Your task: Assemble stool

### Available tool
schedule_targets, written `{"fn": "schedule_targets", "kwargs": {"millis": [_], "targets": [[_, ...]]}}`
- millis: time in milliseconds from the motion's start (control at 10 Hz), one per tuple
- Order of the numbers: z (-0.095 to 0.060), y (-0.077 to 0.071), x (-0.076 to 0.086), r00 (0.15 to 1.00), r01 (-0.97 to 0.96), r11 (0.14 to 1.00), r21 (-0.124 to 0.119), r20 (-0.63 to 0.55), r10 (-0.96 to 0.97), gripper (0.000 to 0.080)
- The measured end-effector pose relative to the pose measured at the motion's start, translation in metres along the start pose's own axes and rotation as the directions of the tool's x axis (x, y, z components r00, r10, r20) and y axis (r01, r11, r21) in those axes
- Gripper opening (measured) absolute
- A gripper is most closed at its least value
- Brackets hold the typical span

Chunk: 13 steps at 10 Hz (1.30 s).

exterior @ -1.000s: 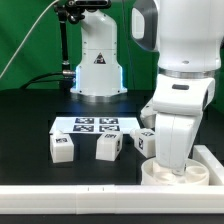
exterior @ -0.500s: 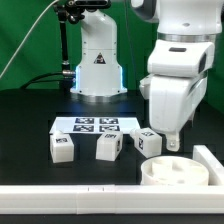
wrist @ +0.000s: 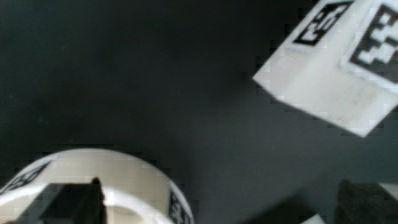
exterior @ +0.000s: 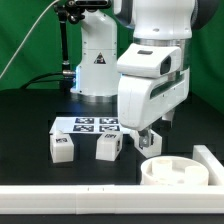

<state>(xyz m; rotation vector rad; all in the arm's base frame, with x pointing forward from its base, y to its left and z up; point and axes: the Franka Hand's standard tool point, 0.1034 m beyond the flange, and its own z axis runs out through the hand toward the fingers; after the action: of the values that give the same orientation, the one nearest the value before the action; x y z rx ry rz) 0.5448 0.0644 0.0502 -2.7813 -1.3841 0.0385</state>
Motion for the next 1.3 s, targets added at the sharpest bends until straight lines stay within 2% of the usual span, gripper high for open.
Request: {"fn": "schedule_targets", "kwargs": {"millis": [200, 400, 600, 1100, 1200, 1300], "targets": [[0.001, 0.0, -0.001, 1.0, -0.001, 1.0, 0.001, 0.001, 0.001, 0.0649], [0.003, 0.001, -0.006, 0.976, -0.218, 0.976, 0.003, -0.006, 0.218, 0.0649], [0.004, -0.004, -0.015, 0.884, -0.468, 0.884, 0.005, 0.008, 0.468, 0.0649], [0.005, -0.008, -0.013, 0.713, -0.701, 0.713, 0.029, 0.012, 0.701, 0.0649], [0.005, -0.01, -0.013, 0.693, -0.721, 0.692, 0.022, 0.024, 0.721, 0.0649], [0.004, -0.013, -0.009, 0.69, -0.723, 0.691, 0.0, 0.042, 0.722, 0.0649]]}}
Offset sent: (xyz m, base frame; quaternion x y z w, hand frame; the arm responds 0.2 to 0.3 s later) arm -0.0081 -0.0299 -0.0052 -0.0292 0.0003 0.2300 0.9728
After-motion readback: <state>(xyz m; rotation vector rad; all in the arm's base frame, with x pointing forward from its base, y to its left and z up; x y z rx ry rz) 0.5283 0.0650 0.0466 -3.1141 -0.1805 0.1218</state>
